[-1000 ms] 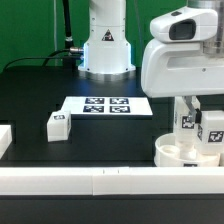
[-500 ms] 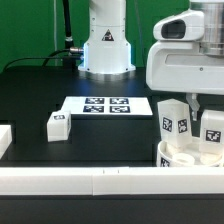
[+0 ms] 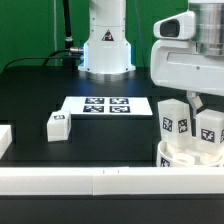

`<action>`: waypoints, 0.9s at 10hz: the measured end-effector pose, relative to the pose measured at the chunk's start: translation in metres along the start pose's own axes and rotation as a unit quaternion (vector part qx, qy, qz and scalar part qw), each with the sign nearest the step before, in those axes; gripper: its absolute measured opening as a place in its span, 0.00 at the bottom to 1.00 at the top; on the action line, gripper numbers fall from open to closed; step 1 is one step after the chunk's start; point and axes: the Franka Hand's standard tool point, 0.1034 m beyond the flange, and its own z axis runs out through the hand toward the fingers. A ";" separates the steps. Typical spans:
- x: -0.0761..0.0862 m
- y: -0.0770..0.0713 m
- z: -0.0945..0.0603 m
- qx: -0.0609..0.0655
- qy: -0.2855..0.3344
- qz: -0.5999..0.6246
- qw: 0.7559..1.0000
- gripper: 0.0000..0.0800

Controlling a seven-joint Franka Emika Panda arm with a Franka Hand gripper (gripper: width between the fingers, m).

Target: Assemble stool

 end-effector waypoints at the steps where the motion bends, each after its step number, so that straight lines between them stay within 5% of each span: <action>1: 0.000 0.000 0.000 0.007 -0.003 0.057 0.998 0.42; 9: -0.003 -0.003 0.001 0.016 -0.018 0.328 0.944 0.42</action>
Offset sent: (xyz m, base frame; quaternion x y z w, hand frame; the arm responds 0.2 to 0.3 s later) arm -0.0081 0.0035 -0.0026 0.0093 -0.0079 0.2817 0.9594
